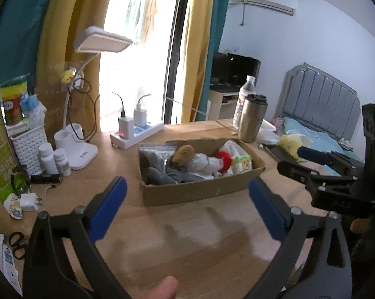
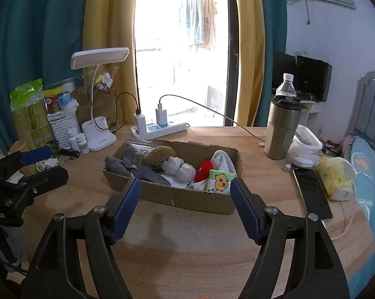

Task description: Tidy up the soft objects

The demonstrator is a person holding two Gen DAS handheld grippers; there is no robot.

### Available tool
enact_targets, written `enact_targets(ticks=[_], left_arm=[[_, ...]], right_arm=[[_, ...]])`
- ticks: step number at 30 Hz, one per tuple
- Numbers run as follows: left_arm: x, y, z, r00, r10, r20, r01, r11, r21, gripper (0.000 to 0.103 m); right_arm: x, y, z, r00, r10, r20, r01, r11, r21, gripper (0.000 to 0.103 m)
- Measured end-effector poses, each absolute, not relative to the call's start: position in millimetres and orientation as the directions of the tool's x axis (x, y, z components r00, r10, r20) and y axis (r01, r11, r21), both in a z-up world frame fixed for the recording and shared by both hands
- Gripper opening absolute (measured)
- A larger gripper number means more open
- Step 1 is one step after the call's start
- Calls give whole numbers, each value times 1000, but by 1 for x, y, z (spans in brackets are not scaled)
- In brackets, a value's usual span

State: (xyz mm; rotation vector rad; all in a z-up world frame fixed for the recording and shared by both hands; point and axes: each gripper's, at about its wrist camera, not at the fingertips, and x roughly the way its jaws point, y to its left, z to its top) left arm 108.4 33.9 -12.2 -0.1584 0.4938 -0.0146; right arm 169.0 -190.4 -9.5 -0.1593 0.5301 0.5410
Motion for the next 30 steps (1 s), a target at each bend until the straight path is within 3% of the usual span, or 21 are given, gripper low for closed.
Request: enact_targets(ticks=[15, 30], left_arm=[[64, 2, -9, 913, 15, -408, -61, 993, -101, 100], [21, -14, 24, 970, -14, -241, 2, 999, -50, 100]], right_arm=[[120, -224, -6, 787, 418, -453, -483, 875, -31, 78], [82, -248, 20, 883, 375, -282, -404, 913, -52, 78]])
